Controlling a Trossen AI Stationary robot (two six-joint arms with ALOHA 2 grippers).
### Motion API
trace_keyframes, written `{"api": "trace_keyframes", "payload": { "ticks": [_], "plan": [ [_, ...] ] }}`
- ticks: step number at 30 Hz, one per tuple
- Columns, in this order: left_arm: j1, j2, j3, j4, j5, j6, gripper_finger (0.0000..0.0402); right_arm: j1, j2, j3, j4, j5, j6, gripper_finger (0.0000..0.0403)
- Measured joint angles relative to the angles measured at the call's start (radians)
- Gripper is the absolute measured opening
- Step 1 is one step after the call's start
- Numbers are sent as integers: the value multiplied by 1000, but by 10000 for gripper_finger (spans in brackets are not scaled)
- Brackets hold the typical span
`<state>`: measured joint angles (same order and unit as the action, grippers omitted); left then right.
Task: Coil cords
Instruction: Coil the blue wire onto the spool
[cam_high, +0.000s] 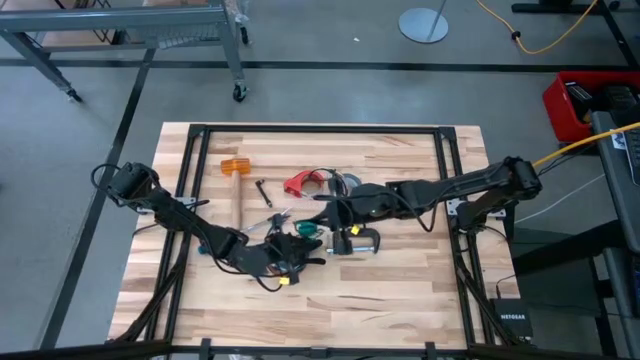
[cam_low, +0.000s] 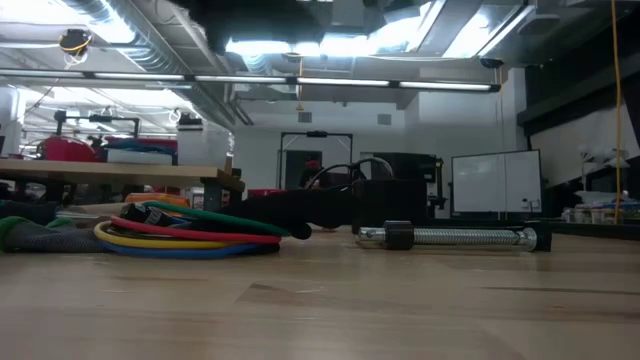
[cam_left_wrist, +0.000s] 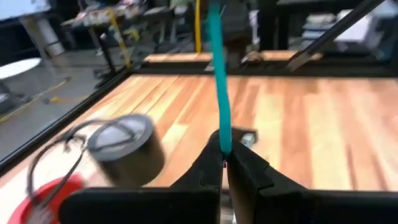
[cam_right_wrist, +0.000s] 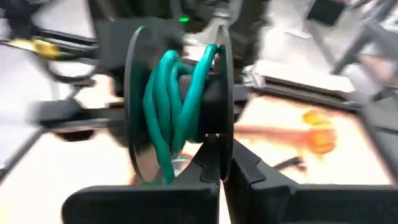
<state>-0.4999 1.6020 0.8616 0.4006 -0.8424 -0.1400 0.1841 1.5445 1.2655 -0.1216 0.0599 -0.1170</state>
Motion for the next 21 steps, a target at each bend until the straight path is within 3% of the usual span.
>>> {"api": "trace_keyframes", "payload": {
  "ticks": [5, 14, 21],
  "plan": [
    [-5, 0, 0, -85, -47, -47, 1, 0, -7, 0, -113, -104, 45, 3],
    [-30, 0, 0, -128, -52, -71, 0, 0, -8, 0, -394, -120, 91, 3],
    [-30, -32, 0, -122, -49, -55, 0, -1, -5, 1, -437, -134, 92, 3]
  ]
}}
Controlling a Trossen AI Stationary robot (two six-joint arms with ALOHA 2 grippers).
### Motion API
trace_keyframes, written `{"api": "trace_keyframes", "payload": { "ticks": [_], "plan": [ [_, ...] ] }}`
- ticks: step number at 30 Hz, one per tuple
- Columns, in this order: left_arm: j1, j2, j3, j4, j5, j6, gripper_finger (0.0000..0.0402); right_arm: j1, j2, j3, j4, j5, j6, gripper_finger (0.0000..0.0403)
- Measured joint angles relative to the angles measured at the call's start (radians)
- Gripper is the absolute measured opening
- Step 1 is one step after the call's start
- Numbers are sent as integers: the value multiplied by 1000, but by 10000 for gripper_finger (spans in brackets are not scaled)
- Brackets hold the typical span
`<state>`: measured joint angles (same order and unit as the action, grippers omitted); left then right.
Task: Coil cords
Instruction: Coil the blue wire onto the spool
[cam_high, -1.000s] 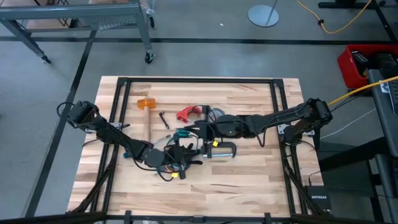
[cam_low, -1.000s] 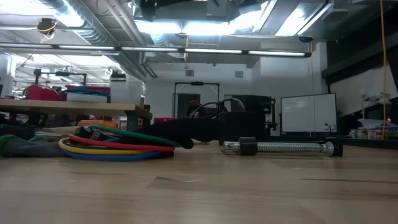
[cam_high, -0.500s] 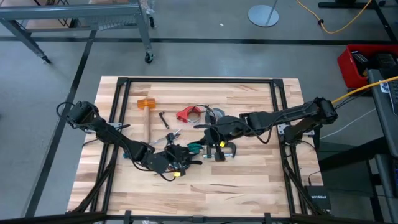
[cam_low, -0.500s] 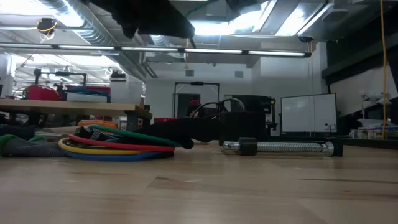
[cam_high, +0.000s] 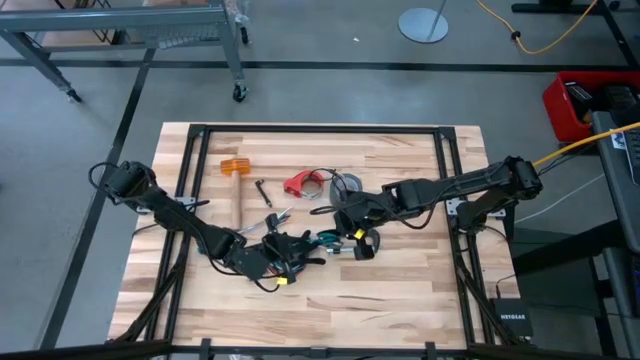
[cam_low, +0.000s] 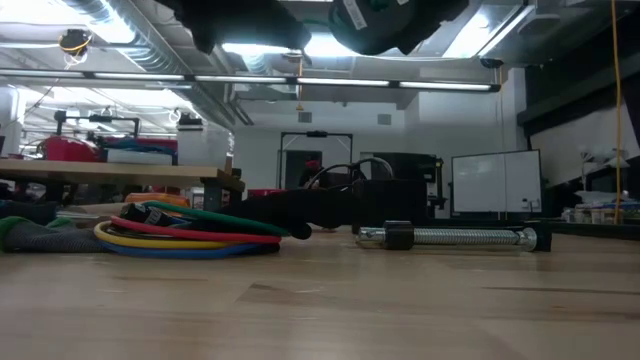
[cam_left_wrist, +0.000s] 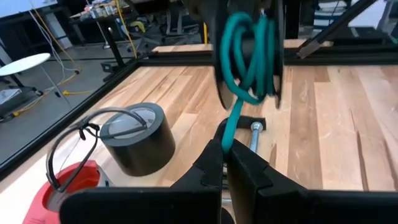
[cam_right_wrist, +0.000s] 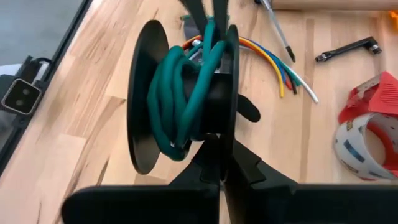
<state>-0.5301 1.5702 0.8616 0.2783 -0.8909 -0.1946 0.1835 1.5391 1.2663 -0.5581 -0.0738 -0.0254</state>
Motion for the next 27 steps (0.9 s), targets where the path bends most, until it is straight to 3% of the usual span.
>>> {"api": "trace_keyframes", "payload": {
  "ticks": [7, 11, 18, 27],
  "plan": [
    [0, -26, 0, 28, 6, 27, 0, 0, 9, 2, -8, -23, 0, 3],
    [0, -26, 0, 88, 65, 75, 0, 1, 23, 2, -13, -39, 0, 3],
    [-3, -26, -1, 118, 106, 149, 0, -1, 49, 0, 0, -152, 2, 3],
    [-3, -25, -1, 182, 162, 172, 0, 1, 53, -2, 69, -171, 5, 3]
  ]
}}
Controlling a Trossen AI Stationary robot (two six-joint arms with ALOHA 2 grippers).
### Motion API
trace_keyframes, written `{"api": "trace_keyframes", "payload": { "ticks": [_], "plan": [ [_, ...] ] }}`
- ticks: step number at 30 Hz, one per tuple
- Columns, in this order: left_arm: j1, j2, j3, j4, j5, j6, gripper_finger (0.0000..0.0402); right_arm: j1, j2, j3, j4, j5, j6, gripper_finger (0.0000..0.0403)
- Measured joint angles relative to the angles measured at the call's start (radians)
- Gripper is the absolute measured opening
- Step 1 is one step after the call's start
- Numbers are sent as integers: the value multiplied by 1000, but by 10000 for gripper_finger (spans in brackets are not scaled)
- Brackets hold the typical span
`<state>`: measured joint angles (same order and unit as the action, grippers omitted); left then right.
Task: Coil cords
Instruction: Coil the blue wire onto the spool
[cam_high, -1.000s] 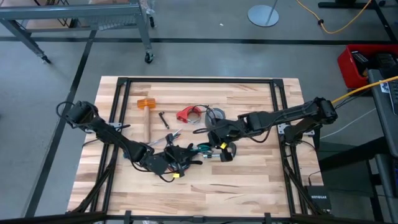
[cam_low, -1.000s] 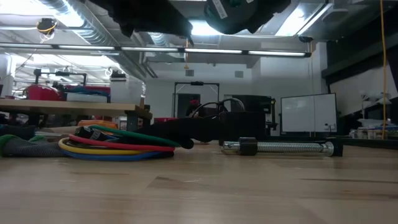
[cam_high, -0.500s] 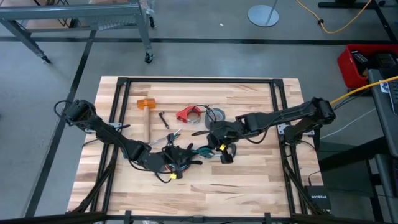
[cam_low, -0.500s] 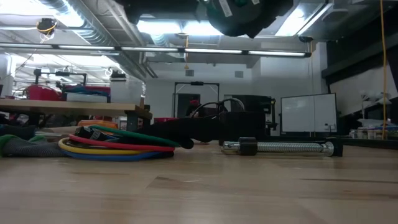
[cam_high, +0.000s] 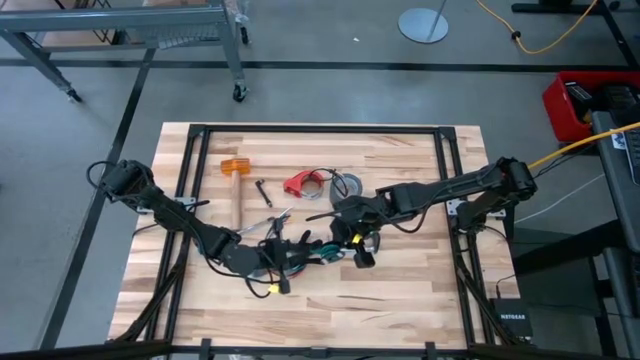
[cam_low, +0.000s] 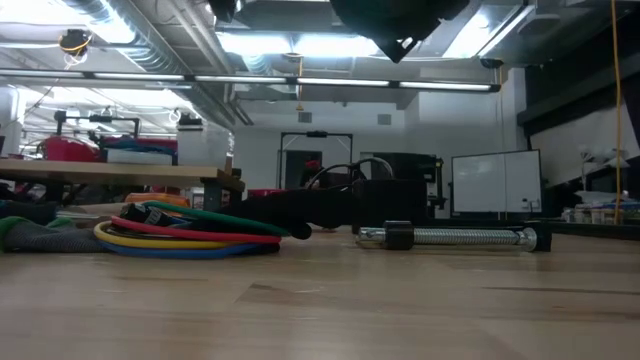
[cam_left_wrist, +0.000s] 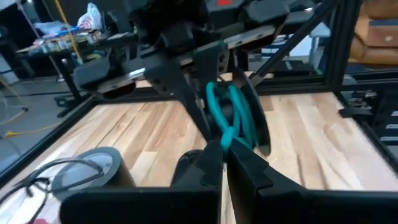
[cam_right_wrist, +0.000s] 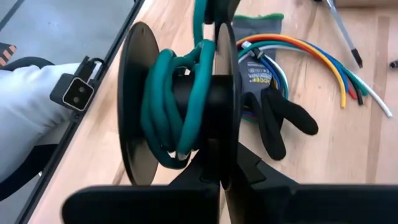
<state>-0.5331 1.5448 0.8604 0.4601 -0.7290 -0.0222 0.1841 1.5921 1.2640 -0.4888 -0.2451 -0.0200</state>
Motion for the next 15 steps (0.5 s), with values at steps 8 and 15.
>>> {"api": "trace_keyframes", "payload": {
  "ticks": [8, 15],
  "plan": [
    [2, 0, 0, 11, 20, 1, 0, 0, 0, -1, 26, -3, 0, 3],
    [3, 0, 2, 13, 31, -4, 21, 1, 0, -2, 77, -12, -7, 3]
  ]
}}
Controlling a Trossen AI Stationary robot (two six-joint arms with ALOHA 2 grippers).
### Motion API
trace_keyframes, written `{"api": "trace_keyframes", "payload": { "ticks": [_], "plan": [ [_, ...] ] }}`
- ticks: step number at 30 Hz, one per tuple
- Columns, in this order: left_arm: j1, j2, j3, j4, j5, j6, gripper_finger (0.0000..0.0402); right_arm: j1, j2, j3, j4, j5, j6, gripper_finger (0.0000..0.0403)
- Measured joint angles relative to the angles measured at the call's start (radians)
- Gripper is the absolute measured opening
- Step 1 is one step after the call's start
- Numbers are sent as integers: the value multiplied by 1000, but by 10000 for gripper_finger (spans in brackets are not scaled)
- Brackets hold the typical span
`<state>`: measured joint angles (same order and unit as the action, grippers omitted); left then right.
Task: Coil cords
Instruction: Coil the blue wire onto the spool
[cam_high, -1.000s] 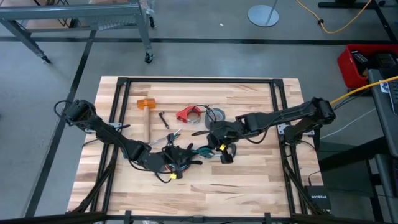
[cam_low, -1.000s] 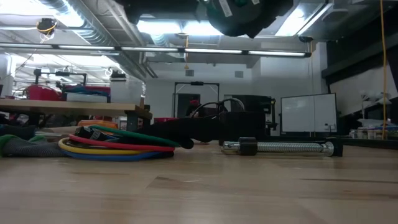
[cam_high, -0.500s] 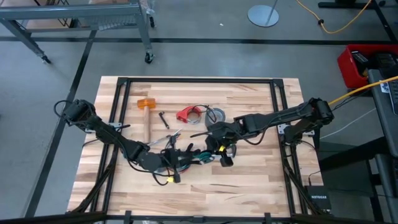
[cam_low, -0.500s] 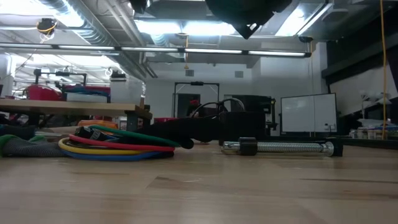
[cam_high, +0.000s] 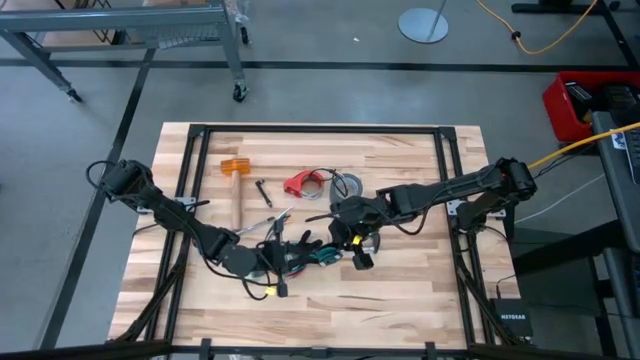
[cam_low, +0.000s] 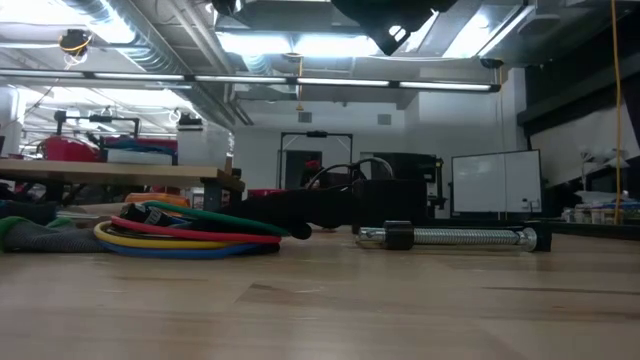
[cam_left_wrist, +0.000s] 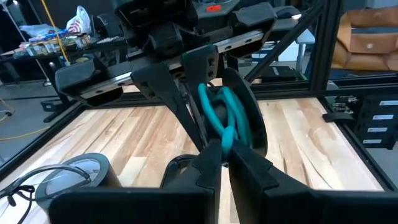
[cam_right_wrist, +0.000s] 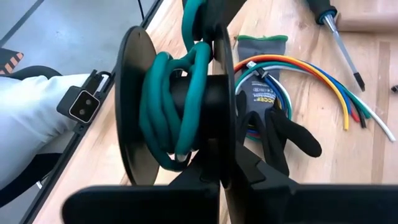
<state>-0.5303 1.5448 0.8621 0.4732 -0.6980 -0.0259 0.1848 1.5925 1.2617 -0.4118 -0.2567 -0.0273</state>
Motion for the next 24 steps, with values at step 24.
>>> {"api": "trace_keyframes", "payload": {
  "ticks": [24],
  "plan": [
    [2, 3, 1, -18, -18, -16, 31, 52, 0, 3, -4, 39, -4, 3]
  ]
}}
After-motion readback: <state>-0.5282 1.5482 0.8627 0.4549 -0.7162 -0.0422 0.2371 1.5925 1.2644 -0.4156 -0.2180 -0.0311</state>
